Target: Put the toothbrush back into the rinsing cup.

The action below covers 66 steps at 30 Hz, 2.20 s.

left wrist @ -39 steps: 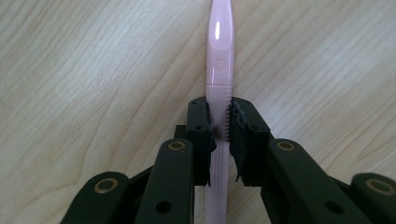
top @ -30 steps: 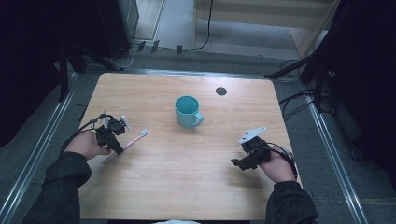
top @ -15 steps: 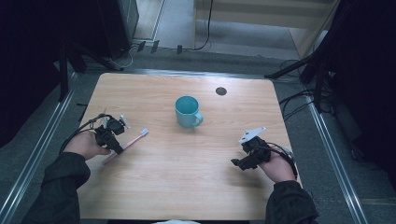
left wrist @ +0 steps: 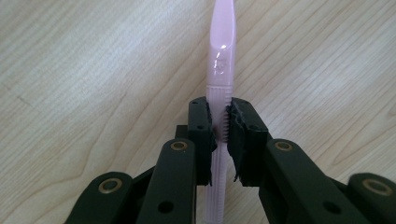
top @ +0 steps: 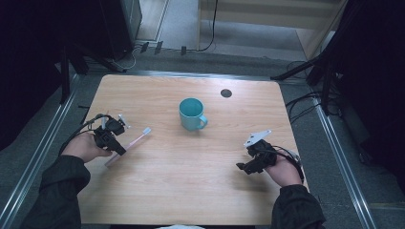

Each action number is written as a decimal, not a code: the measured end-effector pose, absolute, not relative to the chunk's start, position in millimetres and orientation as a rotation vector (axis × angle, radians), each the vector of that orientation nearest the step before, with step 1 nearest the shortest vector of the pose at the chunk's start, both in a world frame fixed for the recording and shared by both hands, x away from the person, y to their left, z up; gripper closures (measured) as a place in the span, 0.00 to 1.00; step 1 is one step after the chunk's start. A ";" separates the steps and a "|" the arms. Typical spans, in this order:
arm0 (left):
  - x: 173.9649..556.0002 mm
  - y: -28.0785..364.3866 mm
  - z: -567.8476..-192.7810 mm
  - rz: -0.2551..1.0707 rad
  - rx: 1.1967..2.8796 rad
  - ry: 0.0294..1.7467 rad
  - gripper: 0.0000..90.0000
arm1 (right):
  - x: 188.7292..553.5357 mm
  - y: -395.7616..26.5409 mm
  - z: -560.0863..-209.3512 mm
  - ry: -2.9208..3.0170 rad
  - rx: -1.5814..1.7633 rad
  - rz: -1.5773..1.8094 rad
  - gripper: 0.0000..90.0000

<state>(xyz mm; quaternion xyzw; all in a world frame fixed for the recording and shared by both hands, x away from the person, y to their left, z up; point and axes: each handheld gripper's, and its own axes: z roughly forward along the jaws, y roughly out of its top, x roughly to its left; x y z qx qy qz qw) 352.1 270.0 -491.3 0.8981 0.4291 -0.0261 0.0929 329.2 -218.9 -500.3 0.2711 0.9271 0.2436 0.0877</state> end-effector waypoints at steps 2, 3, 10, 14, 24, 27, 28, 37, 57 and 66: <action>351.9 271.0 -488.9 -0.076 2.647 1.272 0.88 | 329.2 -218.9 -500.3 2.761 0.807 0.724 0.24; 351.9 272.0 -487.0 -0.080 2.635 1.267 0.88 | 329.2 -219.0 -500.3 2.761 0.807 0.724 0.24; 352.0 274.3 -481.7 -0.068 2.590 1.258 0.88 | 329.3 -219.0 -500.4 2.762 0.806 0.724 0.24; 351.8 274.5 -478.3 -0.066 2.548 1.260 0.88 | 329.4 -219.1 -500.5 2.762 0.807 0.723 0.24; 351.5 277.7 -471.1 -0.043 2.447 1.265 0.88 | 329.3 -218.7 -500.4 2.763 0.813 0.722 0.24; 350.9 279.6 -466.9 -0.030 2.400 1.257 0.88 | 329.6 -218.6 -500.4 2.763 0.811 0.726 0.24; 350.9 279.6 -466.9 -0.030 2.400 1.257 0.88 | 329.6 -218.6 -500.4 2.763 0.811 0.726 0.24; 348.3 283.7 -459.8 0.016 2.288 1.261 0.88 | 331.1 -217.1 -500.1 2.766 0.803 0.730 0.24; 333.0 274.1 -445.1 0.197 2.101 1.222 0.88 | 336.0 -210.7 -499.5 2.777 0.779 0.737 0.24; 328.1 267.5 -439.8 0.289 2.010 1.195 0.88 | 336.3 -209.7 -499.5 2.778 0.782 0.736 0.24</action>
